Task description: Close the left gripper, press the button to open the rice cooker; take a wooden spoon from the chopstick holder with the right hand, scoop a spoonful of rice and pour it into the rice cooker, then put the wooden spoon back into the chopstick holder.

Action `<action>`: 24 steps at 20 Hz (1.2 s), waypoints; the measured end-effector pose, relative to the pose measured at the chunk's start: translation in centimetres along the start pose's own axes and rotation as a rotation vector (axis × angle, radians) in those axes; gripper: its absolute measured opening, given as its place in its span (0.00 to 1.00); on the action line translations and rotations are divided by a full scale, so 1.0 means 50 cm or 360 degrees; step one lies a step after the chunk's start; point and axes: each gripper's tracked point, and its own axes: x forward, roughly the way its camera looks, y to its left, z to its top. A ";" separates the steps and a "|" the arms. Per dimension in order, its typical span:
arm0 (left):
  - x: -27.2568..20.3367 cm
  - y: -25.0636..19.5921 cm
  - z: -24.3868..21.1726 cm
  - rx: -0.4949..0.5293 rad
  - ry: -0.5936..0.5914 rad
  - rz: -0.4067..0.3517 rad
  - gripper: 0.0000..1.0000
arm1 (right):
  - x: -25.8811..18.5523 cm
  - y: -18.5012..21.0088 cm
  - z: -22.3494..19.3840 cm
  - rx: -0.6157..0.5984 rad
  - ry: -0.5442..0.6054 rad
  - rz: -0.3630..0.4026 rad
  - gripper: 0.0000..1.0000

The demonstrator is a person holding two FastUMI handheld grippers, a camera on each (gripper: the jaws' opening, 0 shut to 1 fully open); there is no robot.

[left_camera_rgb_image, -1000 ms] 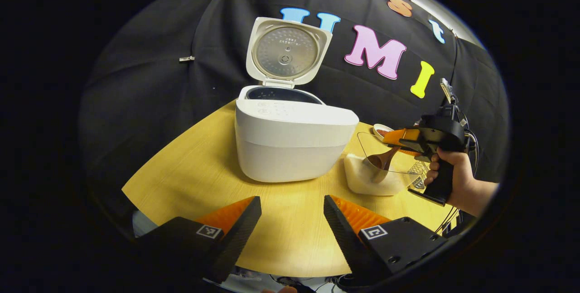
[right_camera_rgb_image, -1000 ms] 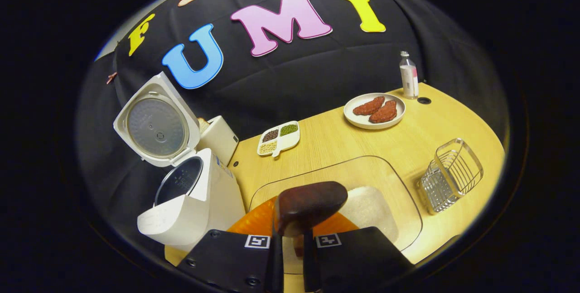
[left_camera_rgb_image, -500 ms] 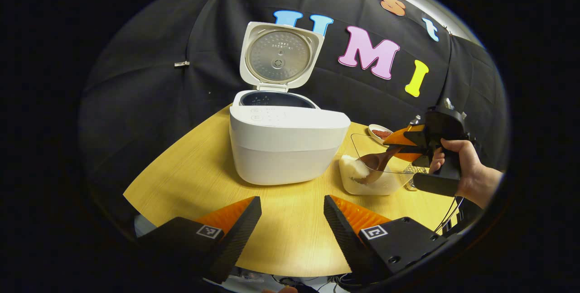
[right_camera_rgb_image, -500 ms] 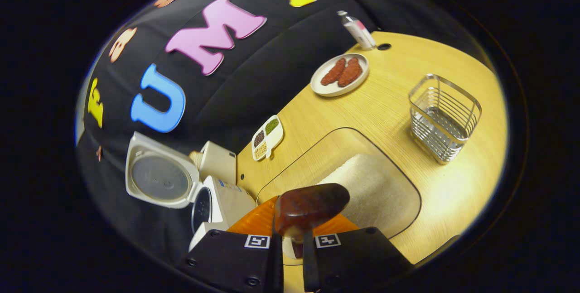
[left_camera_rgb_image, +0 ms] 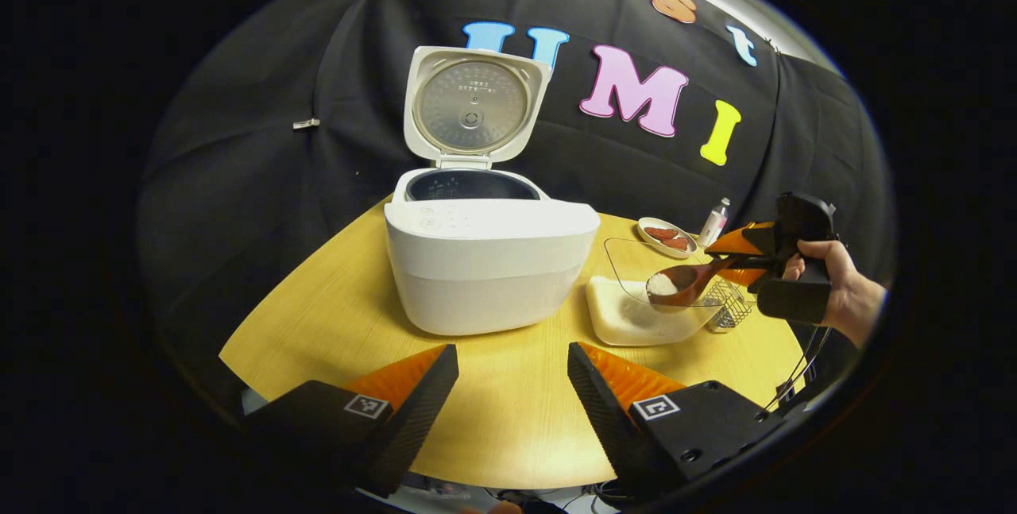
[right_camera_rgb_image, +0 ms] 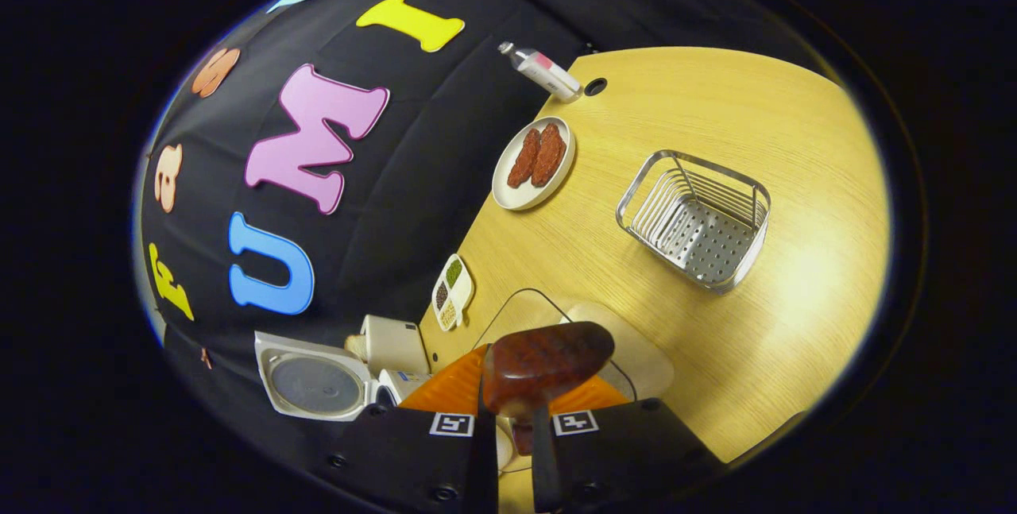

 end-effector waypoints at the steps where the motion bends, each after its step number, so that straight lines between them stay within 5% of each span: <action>1: -0.002 -0.007 0.005 0.0009 -0.0009 -0.0009 0.96 | -0.004 0.010 0.009 0.0030 -0.0005 0.0015 0.21; 10: -0.022 -0.024 0.048 0.0022 -0.0093 -0.0030 0.96 | -0.032 0.136 0.046 0.0204 0.0034 0.0138 0.21; 16: -0.040 0.007 0.062 -0.0027 -0.0123 0.0013 0.96 | -0.034 0.271 0.041 0.0151 0.0044 0.0263 0.21; 24: -0.054 0.052 0.089 -0.0016 -0.0168 0.0076 0.96 | 0.017 0.428 -0.086 0.0092 0.0225 0.0371 0.21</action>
